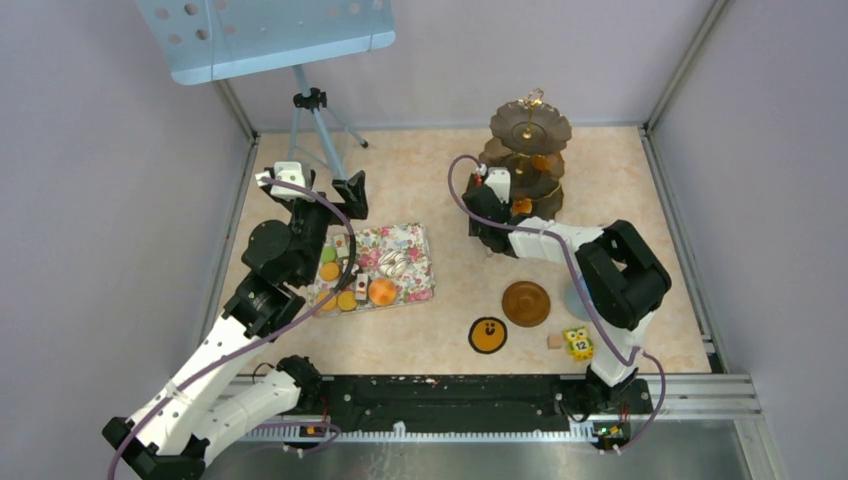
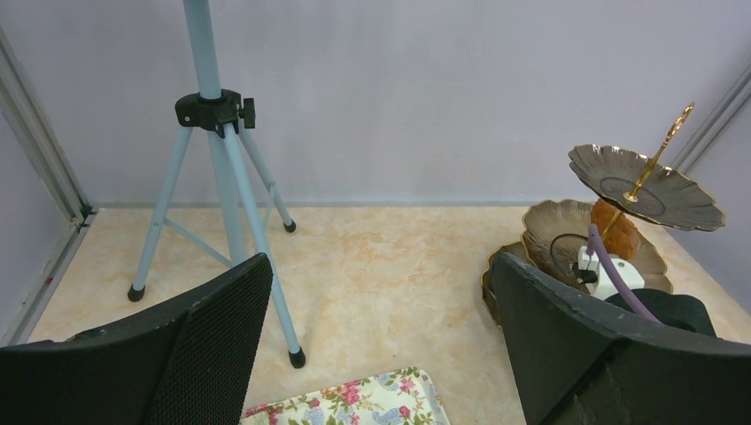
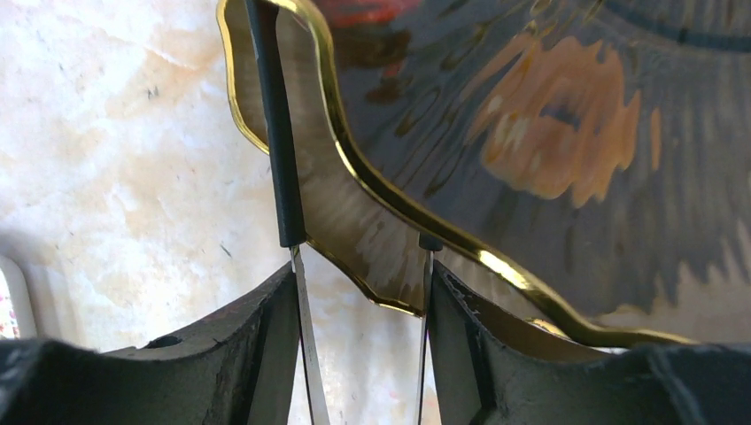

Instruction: Serve the afternoon tea

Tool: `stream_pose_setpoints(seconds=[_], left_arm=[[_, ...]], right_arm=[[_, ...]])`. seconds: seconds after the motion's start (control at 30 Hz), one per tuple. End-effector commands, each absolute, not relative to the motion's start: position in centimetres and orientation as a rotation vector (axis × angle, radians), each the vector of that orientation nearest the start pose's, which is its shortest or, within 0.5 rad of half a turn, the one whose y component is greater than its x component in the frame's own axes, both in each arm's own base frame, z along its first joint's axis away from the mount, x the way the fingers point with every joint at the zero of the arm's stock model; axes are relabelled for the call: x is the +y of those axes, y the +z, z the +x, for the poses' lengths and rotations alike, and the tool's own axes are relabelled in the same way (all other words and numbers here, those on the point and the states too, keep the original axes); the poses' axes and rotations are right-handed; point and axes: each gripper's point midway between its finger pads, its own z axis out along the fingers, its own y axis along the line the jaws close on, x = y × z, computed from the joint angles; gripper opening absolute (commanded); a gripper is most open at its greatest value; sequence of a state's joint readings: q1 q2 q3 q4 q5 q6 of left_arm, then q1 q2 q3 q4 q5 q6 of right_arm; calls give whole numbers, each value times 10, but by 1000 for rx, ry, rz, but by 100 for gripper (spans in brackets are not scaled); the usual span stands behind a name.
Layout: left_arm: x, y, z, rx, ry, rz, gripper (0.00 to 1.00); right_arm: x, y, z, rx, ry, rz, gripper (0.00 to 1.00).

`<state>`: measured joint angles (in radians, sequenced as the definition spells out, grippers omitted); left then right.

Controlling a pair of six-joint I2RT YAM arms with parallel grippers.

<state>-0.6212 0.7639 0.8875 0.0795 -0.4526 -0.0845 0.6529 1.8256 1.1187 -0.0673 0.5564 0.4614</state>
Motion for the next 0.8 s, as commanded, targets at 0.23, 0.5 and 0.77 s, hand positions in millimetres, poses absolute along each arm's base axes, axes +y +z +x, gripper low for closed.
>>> stream_pose_setpoints(seconds=[0.23,0.5,0.77], left_arm=[[-118,402,288,1358,-314,-24,99],[-120,402,288,1358,-324,-19,99],[-120,402,288,1360,-328,-17,99]], right_arm=[[218,108,391,2161,118,55,51],[212,111,375,2185,137,28,54],[203,114,362,2199,125,27,54]])
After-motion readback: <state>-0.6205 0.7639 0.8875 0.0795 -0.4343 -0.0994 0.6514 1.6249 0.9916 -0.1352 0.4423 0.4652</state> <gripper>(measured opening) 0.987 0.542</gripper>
